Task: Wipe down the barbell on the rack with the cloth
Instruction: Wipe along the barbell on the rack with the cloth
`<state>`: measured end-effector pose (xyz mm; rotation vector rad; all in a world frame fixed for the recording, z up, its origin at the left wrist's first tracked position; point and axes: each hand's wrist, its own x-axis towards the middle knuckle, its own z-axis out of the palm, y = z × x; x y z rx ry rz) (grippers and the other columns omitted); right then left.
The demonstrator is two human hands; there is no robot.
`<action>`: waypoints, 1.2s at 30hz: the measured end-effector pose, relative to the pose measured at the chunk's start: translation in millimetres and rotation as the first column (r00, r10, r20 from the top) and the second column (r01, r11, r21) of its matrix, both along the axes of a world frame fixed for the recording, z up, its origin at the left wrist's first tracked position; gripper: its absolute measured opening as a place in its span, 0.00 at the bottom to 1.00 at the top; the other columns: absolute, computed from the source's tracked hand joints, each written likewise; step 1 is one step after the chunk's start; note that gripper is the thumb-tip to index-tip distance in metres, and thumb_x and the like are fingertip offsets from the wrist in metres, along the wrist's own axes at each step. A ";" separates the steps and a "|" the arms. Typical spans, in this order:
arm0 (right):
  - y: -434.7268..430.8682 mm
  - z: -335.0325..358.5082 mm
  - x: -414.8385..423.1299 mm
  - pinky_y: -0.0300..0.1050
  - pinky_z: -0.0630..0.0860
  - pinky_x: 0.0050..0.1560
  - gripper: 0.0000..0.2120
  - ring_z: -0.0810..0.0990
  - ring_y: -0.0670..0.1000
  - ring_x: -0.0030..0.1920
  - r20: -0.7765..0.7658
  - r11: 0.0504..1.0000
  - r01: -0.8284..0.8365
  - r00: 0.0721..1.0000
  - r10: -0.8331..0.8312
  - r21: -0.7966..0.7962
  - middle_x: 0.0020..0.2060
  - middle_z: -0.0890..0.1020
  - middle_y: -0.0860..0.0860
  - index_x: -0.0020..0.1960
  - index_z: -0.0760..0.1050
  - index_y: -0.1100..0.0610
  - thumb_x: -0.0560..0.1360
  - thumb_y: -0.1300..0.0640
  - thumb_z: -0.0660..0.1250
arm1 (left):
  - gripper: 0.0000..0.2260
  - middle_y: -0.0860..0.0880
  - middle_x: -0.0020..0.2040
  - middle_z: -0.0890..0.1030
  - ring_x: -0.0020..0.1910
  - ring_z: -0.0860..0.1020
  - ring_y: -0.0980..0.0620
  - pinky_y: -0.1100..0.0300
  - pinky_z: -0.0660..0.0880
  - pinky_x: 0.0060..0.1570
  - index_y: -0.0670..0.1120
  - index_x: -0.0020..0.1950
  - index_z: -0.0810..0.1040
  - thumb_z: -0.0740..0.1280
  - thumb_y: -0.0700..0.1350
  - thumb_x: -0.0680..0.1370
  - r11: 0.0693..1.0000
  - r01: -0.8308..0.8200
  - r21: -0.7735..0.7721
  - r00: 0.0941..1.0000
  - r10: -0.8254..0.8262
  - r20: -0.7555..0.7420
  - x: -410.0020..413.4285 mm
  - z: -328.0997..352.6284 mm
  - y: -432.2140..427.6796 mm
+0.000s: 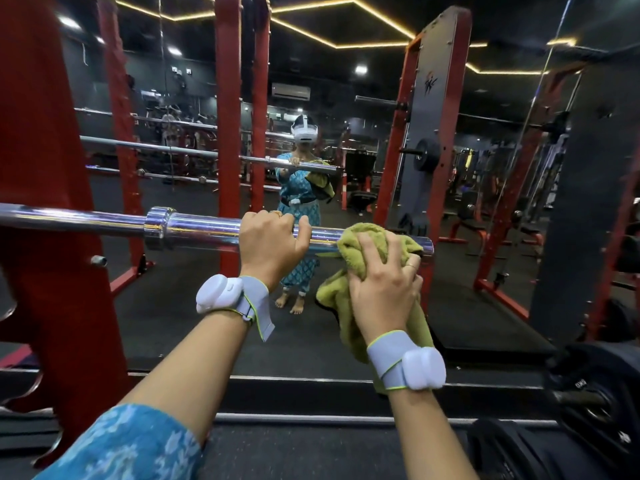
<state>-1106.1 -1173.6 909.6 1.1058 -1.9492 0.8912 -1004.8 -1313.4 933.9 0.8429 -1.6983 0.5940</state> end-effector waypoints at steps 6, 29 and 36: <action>1.1 25.4 -12.8 0.60 0.68 0.52 0.20 0.66 0.65 0.61 0.211 0.997 0.072 0.975 -0.072 0.007 0.67 0.68 0.53 0.65 0.72 0.48 0.74 0.49 0.68 | 0.21 0.45 0.22 0.72 0.23 0.71 0.44 0.58 0.63 0.31 0.43 0.25 0.74 0.57 0.51 0.74 1.000 -0.004 -0.004 1.000 0.004 -0.001 0.5 0.0 -0.5; 15.4 36.7 -34.7 0.59 0.69 0.52 0.18 0.67 0.64 0.61 0.064 0.988 0.071 0.995 -0.080 0.138 0.63 0.71 0.53 0.62 0.74 0.48 0.74 0.46 0.66 | 0.20 0.45 0.23 0.72 0.24 0.70 0.44 0.56 0.63 0.31 0.43 0.26 0.74 0.57 0.51 0.76 0.999 -0.006 -0.032 1.000 0.006 0.012 -0.7 -3.8 -2.3; 6.8 63.1 -38.6 0.59 0.67 0.57 0.18 0.64 0.64 0.64 0.245 0.958 0.150 0.947 -0.210 0.243 0.63 0.68 0.54 0.64 0.71 0.50 0.77 0.46 0.62 | 0.20 0.45 0.23 0.72 0.24 0.71 0.44 0.57 0.64 0.31 0.44 0.26 0.74 0.57 0.51 0.75 0.999 -0.005 -0.038 1.000 0.005 0.000 0.2 -2.8 -1.8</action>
